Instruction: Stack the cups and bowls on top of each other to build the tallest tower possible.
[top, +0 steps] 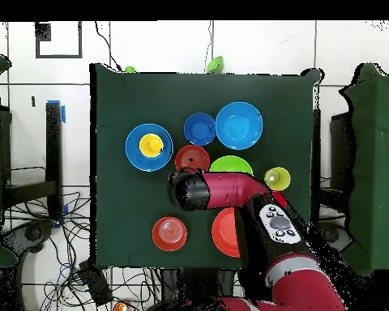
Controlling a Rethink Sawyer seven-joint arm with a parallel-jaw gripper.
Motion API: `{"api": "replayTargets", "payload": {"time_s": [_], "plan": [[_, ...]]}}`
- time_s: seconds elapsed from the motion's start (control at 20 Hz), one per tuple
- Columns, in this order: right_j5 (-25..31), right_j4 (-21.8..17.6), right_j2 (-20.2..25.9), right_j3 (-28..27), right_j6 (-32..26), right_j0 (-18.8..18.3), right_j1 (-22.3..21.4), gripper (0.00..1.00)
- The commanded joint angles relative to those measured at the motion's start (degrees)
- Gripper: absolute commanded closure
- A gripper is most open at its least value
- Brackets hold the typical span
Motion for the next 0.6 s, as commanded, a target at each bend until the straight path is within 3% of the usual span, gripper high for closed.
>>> {"api": "replayTargets", "payload": {"time_s": [0.05, 0.6], "plan": [[-4.08, -6.05, 2.95, -3.73, -0.06, 1.48, 3.11, 0.00], [-4.15, -8.23, 3.78, -4.01, -0.23, 1.07, 3.02, 0.00]]}}
